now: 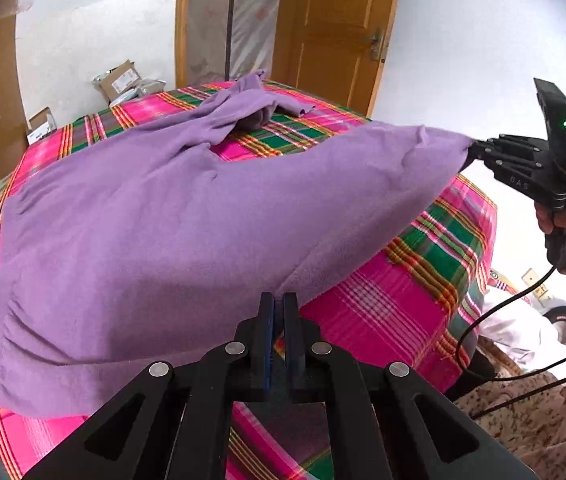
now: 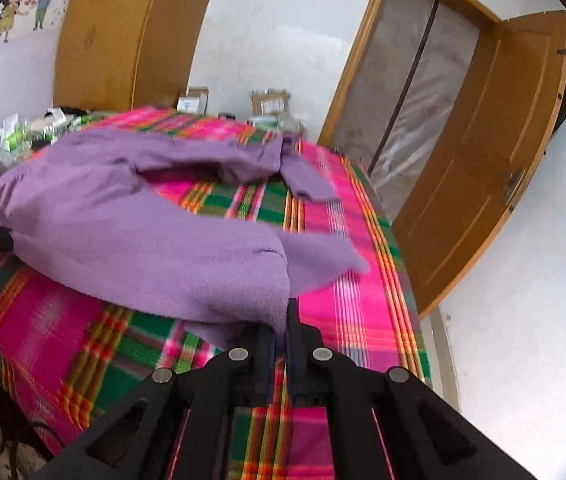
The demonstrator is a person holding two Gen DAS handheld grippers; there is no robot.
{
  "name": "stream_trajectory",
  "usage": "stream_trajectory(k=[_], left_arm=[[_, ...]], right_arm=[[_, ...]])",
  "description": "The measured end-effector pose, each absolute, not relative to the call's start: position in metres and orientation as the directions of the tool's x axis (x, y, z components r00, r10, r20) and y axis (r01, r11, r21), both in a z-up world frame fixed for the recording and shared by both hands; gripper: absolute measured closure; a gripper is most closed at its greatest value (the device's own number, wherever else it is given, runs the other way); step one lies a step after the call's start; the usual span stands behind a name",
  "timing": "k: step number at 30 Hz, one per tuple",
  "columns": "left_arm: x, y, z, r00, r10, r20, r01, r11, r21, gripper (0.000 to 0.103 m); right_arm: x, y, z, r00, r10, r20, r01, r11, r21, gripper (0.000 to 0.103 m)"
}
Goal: Fold clothes
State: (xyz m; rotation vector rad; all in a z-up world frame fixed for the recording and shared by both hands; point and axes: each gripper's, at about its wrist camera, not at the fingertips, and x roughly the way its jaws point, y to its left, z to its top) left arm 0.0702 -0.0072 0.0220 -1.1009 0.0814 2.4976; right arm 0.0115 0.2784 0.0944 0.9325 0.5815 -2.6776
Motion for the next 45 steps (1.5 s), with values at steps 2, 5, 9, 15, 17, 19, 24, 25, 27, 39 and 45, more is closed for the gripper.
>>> stream_trajectory(k=[2,5,9,15,17,19,24,25,27,39,45], left_arm=[[0.072,-0.007,0.017,-0.591,0.339,-0.732,-0.392,-0.914,-0.107,0.099],[0.074,-0.009,0.012,-0.577,0.34,-0.742,-0.392,-0.913,-0.112,0.099],[0.078,-0.02,0.014,-0.592,0.336,-0.733,-0.367,-0.922,-0.126,0.099],[0.091,-0.072,0.03,-0.678,0.278,-0.681,-0.219,-0.96,-0.174,0.086],[0.098,-0.1,0.033,-0.708,0.211,-0.674,-0.11,-0.975,-0.191,0.084],[0.104,-0.134,0.034,-0.725,0.127,-0.677,0.032,-0.976,-0.217,0.084],[0.127,-0.201,0.03,-0.702,-0.044,-0.711,0.317,-0.913,-0.257,0.074],[0.129,-0.211,0.028,-0.695,-0.054,-0.717,0.351,-0.896,-0.273,0.074],[0.133,-0.225,0.023,-0.693,-0.028,-0.72,0.386,-0.858,-0.338,0.074],[0.103,-0.259,-0.011,-0.691,0.23,-0.685,0.397,-0.671,-0.626,0.067],[0.11,-0.257,-0.011,-0.729,0.235,-0.643,0.377,-0.645,-0.664,0.091]], right_arm=[[0.013,0.276,0.087,-0.749,-0.089,-0.656,0.369,-0.879,-0.302,0.099],[0.014,0.275,0.076,-0.72,-0.082,-0.689,0.391,-0.868,-0.305,0.099],[0.017,0.278,0.07,-0.697,-0.08,-0.712,0.396,-0.871,-0.29,0.099],[0.033,0.284,0.085,-0.708,-0.099,-0.7,0.373,-0.893,-0.252,0.091],[0.04,0.283,0.091,-0.724,-0.11,-0.681,0.364,-0.899,-0.242,0.091],[0.042,0.28,0.096,-0.731,-0.133,-0.669,0.369,-0.902,-0.225,0.091],[0.039,0.26,0.1,-0.732,-0.215,-0.646,0.406,-0.9,-0.161,0.084],[0.038,0.254,0.099,-0.726,-0.232,-0.647,0.418,-0.896,-0.148,0.083],[0.036,0.241,0.096,-0.71,-0.267,-0.651,0.45,-0.883,-0.13,0.081],[0.032,0.173,0.074,-0.602,-0.402,-0.69,0.606,-0.793,-0.066,0.076],[0.033,0.161,0.071,-0.586,-0.414,-0.697,0.622,-0.781,-0.059,0.076]])
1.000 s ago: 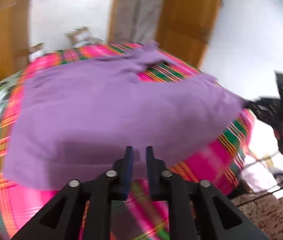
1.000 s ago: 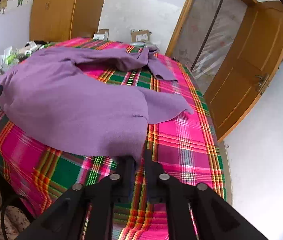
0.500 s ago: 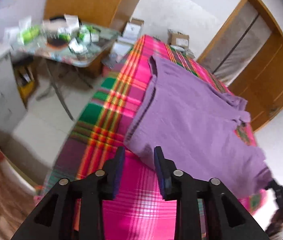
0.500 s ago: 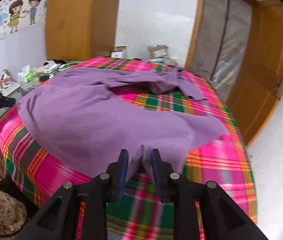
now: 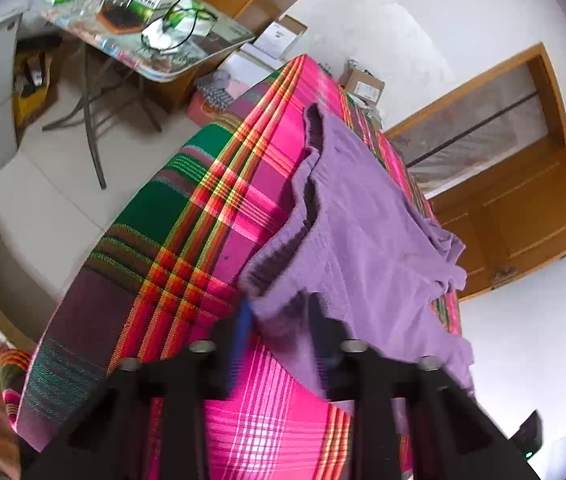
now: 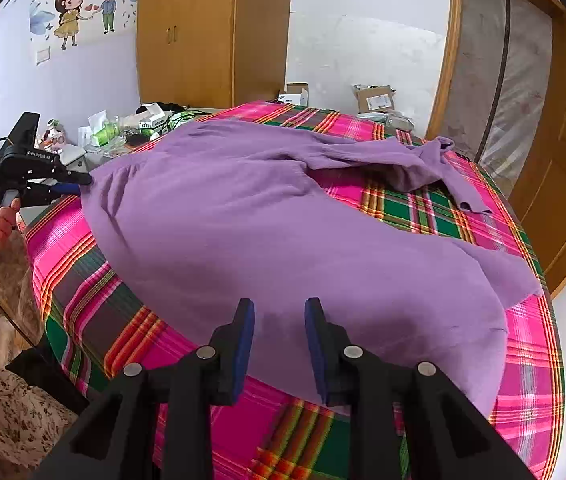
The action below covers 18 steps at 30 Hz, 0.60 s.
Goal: Fold clothes
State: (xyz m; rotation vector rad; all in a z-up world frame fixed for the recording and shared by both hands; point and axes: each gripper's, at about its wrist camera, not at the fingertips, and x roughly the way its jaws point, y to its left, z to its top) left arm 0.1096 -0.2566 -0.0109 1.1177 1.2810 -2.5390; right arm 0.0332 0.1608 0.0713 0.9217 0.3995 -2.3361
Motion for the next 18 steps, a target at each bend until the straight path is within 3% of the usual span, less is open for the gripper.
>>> stream_trajectory(k=[10,18], left_arm=[[0.139,-0.262,-0.004,-0.793,0.185,-0.581,0.367,-0.617,-0.697,0.095],[0.142,-0.267,-0.016,-0.771,0.133,-0.623,0.433,-0.609,-0.665,0.095]], right_arm=[[0.035,0.156,0.073,-0.577,-0.431,-0.694,0.624,-0.781,-0.034,0.076],[0.032,0.172,0.072,-0.583,-0.428,-0.691,0.598,-0.801,-0.009,0.076]])
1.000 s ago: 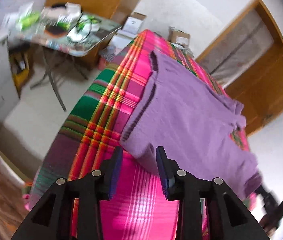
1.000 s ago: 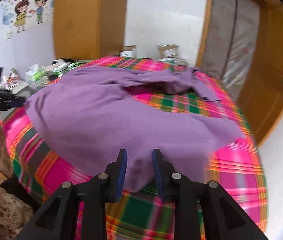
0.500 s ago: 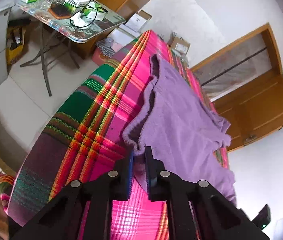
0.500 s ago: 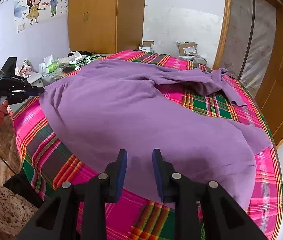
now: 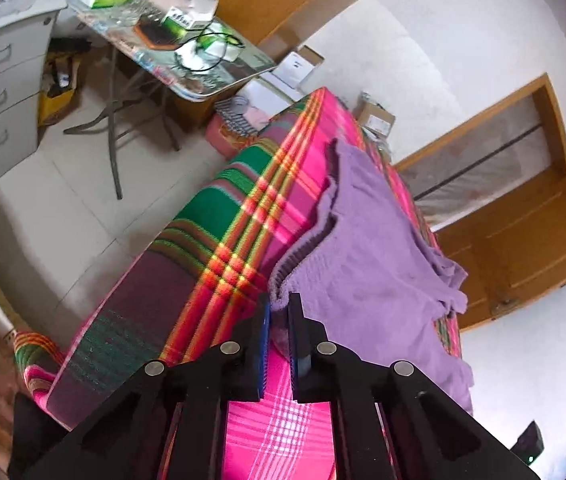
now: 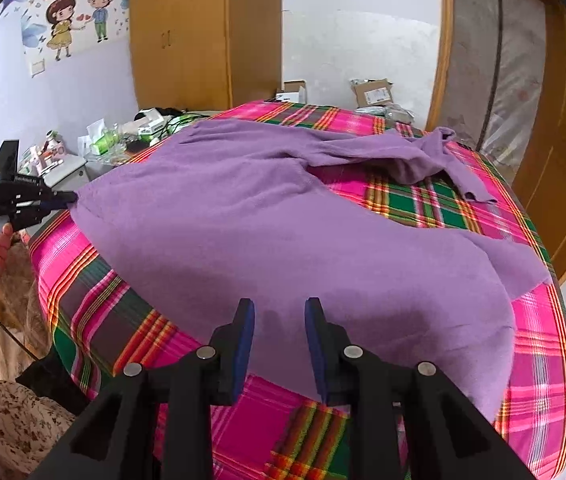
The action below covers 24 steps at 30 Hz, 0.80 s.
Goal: Fold clothes
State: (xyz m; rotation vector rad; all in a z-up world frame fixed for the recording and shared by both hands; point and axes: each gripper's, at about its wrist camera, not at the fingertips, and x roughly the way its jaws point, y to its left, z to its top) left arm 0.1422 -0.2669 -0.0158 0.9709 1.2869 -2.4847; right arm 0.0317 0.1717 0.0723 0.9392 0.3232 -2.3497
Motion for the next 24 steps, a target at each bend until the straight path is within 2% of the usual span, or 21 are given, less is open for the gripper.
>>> stream_trajectory(k=[2,8,9,12,18,19,24], left_arm=[[0.139,-0.264,-0.015,-0.759,0.122,-0.64,0.44,-0.629,-0.641,0.095],[0.138,-0.251,0.009,-0.789,0.087,-0.608,0.376,-0.714,-0.59,0.094],[0.138,-0.249,0.013,-0.792,0.072,-0.606,0.377,-0.724,-0.577,0.089],[0.137,-0.24,0.023,-0.788,0.003,-0.615,0.4,-0.757,-0.517,0.088],[0.134,-0.213,0.05,-0.837,-0.051,-0.545,0.351,-0.815,-0.462,0.088],[0.132,-0.207,0.055,-0.847,-0.049,-0.53,0.332,-0.827,-0.454,0.088],[0.085,-0.155,0.06,-0.832,0.19,-0.521,0.095,-0.877,-0.471,0.083]], right_arm=[[0.03,0.185,0.076,-0.598,-0.424,-0.68,0.579,-0.815,-0.001,0.076],[0.011,0.249,0.086,-0.681,-0.324,-0.657,0.393,-0.918,0.047,0.076],[0.007,0.26,0.087,-0.692,-0.307,-0.653,0.356,-0.932,0.06,0.076],[-0.005,0.291,0.087,-0.719,-0.27,-0.64,0.269,-0.958,0.102,0.076],[-0.031,0.335,0.075,-0.702,-0.289,-0.651,0.17,-0.956,0.24,0.075],[-0.034,0.34,0.072,-0.696,-0.295,-0.654,0.158,-0.952,0.261,0.075],[-0.059,0.366,0.058,-0.68,-0.328,-0.655,0.102,-0.928,0.358,0.072]])
